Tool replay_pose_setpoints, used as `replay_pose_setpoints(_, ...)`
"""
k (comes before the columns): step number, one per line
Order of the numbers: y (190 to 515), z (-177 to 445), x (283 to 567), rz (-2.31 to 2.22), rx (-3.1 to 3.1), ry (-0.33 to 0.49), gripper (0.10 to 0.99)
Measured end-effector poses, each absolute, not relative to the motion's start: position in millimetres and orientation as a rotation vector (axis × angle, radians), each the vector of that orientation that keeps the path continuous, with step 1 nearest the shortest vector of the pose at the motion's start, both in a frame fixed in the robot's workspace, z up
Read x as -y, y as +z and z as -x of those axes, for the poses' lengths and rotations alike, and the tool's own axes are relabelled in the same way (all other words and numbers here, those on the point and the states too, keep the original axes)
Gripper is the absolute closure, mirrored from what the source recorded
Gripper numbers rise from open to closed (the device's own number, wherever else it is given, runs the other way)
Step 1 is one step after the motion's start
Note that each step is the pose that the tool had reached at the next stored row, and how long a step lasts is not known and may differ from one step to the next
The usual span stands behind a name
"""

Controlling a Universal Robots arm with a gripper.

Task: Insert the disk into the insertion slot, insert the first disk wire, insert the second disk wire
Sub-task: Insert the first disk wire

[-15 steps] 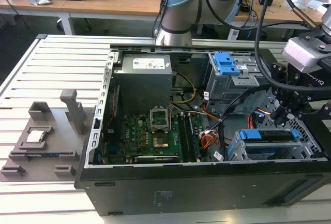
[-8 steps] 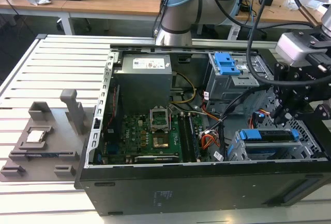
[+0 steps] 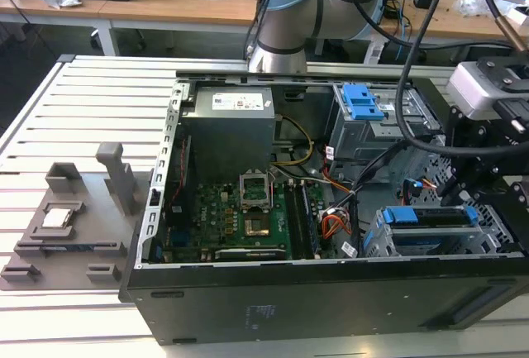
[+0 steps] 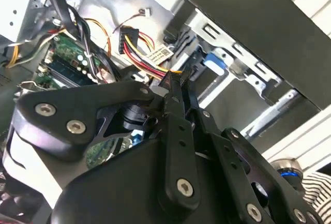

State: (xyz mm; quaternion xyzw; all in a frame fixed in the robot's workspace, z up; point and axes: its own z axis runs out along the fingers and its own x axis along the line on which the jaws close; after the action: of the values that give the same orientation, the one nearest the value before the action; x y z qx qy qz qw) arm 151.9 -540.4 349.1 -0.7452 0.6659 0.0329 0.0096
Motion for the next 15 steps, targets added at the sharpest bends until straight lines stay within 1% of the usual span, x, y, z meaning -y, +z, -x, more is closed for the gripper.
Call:
replay_pose_setpoints(2, 348.6, -151.8, 541.1, 2.327, -2.086, 0.108, 0.918)
replay_pose_setpoints(3, 347.6, -151.8, 541.1, 2.317, -2.112, 0.128, 0.918)
replay_pose_setpoints(5, 346.6, -151.8, 541.0, 2.3, -2.139, 0.138, 0.918)
replay_pose_setpoints(15, 343.2, -153.4, 541.4, 2.187, -2.249, 0.139, 0.918)
